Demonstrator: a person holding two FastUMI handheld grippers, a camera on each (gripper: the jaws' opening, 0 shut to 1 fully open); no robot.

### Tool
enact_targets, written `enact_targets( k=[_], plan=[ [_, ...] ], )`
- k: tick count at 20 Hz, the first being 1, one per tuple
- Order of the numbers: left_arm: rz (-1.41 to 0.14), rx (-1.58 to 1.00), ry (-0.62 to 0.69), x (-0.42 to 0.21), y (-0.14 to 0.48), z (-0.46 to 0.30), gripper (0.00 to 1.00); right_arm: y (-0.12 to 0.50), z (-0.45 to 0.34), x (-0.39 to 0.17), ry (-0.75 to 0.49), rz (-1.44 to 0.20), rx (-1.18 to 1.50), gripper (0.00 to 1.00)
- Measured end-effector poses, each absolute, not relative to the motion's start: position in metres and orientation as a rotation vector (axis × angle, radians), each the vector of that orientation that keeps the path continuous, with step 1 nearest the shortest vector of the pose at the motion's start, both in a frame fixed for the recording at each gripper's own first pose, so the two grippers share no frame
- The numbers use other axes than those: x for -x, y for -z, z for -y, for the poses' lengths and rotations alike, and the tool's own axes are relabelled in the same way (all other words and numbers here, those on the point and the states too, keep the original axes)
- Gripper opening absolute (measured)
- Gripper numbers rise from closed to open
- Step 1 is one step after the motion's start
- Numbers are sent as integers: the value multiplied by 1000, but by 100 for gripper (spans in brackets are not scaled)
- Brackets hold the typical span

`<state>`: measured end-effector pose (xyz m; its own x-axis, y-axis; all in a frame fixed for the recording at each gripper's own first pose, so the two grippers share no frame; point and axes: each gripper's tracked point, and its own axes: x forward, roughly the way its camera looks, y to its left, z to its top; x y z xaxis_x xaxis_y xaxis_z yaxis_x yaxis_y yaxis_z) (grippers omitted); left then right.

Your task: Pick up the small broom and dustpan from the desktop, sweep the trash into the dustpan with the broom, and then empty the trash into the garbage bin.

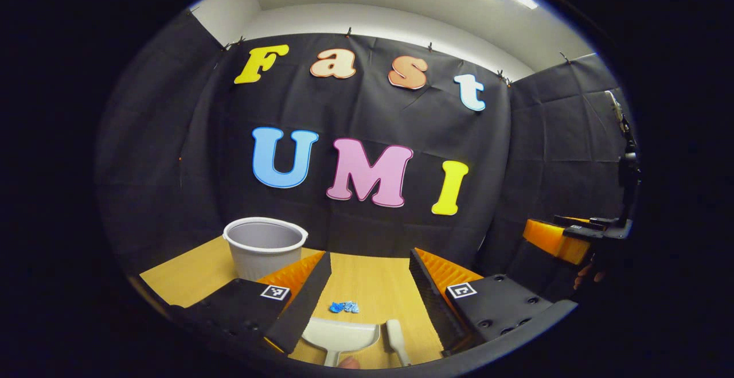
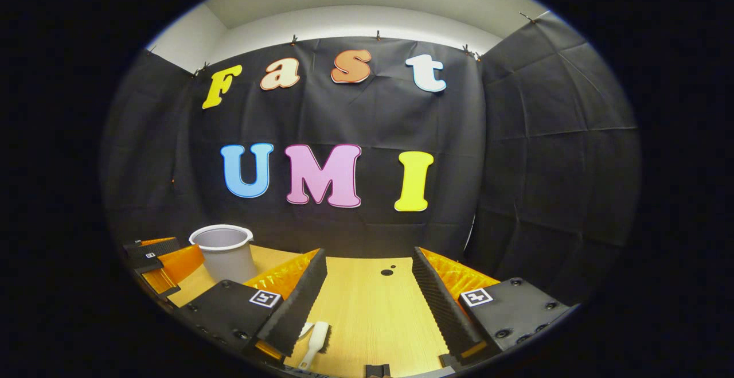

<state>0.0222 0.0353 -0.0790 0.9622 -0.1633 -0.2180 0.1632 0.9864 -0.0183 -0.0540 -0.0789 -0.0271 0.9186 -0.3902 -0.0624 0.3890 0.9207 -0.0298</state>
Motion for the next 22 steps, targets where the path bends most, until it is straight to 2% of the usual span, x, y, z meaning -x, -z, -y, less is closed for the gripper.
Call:
enact_targets(
  k=[5, 6, 8, 22],
  plan=[
    [-238, 5, 183, -25, 81, -41, 82, 40, 63, 44, 394, -115, -34, 98],
    [-235, -10, 188, -24, 81, -43, 82, 42, 59, 42, 390, -122, -43, 94],
    [-226, -35, 198, -23, 78, -45, 82, 43, 51, 39, 386, -122, -46, 98],
    [-121, -116, 240, -11, 52, -41, 82, 22, 30, 45, 378, -60, 2, 97]
  ],
)
